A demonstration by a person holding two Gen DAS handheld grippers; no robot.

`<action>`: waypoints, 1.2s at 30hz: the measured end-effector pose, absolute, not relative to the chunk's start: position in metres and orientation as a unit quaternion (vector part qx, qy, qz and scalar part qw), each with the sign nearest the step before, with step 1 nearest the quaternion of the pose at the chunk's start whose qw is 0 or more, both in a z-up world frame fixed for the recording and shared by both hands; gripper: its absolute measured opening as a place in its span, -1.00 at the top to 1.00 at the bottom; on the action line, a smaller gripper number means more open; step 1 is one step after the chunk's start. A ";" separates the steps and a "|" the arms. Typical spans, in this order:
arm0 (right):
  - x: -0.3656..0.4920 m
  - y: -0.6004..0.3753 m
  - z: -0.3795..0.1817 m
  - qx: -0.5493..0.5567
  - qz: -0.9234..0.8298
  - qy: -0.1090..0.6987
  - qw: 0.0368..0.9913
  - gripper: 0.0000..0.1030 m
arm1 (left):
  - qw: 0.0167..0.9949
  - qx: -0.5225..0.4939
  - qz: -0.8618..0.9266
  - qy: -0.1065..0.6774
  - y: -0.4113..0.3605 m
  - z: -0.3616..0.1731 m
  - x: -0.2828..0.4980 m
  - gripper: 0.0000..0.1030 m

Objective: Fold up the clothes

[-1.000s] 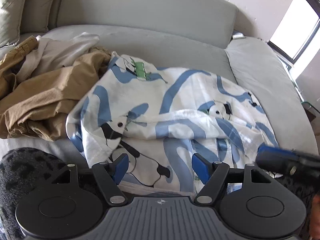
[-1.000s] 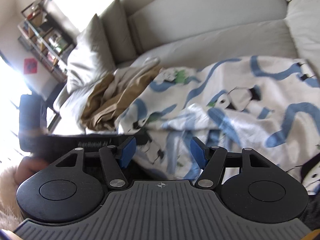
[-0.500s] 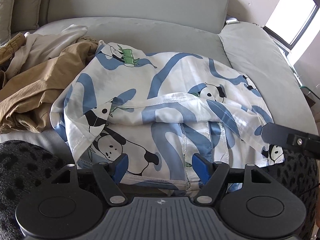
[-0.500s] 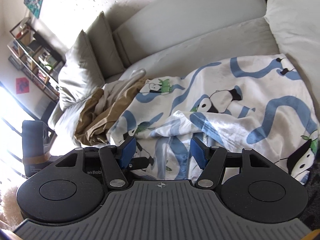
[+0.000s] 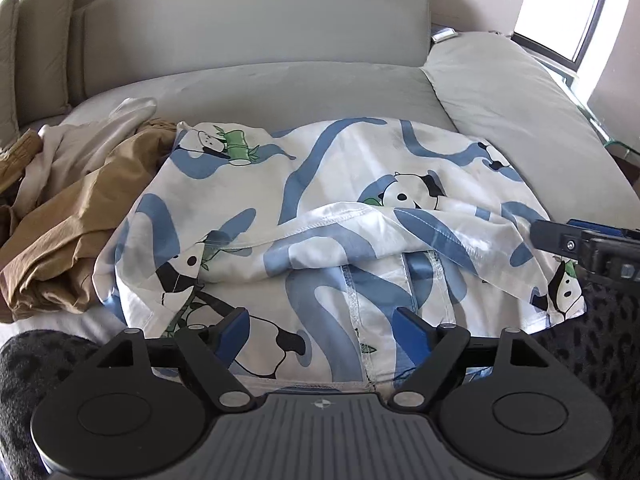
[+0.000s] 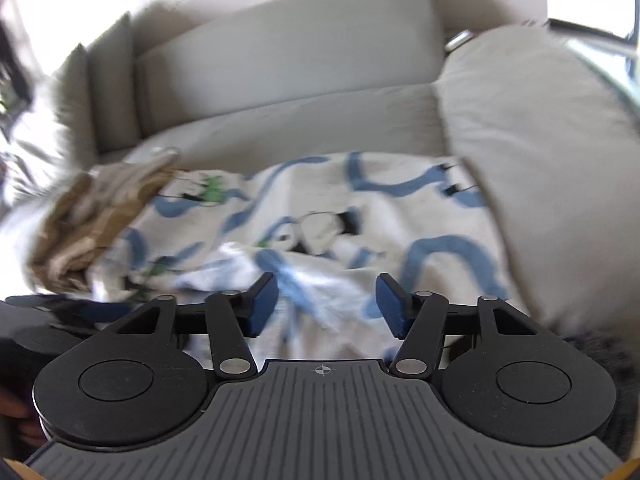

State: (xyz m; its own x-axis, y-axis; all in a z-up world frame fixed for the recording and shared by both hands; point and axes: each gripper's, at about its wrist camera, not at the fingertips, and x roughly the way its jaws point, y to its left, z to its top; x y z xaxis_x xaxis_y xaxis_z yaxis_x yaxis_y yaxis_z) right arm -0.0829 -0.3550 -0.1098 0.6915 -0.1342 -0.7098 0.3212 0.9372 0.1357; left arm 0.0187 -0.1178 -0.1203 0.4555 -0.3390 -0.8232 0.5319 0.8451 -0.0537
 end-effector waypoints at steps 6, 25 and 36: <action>-0.080 -0.362 -0.116 0.107 -0.152 0.383 0.905 0.28 | 0.846 0.104 -0.240 0.465 -0.110 -0.128 0.026 -0.55; -0.097 -0.370 -0.102 0.156 -0.137 0.373 0.904 0.19 | 0.850 0.124 -0.223 0.460 -0.138 -0.138 0.045 -0.57; -0.096 -0.373 -0.107 0.172 -0.127 0.375 0.902 0.18 | 0.853 0.066 -0.072 0.512 -0.097 -0.161 0.081 -0.57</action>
State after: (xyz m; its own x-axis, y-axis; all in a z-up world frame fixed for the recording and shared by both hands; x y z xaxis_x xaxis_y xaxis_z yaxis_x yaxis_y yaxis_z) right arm -0.0961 -0.3730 -0.1071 0.6862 -0.0993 -0.7206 0.3573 0.9089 0.2150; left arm 0.0805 -0.0970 -0.1606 0.4656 -0.0552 -0.8833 0.1906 0.9809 0.0392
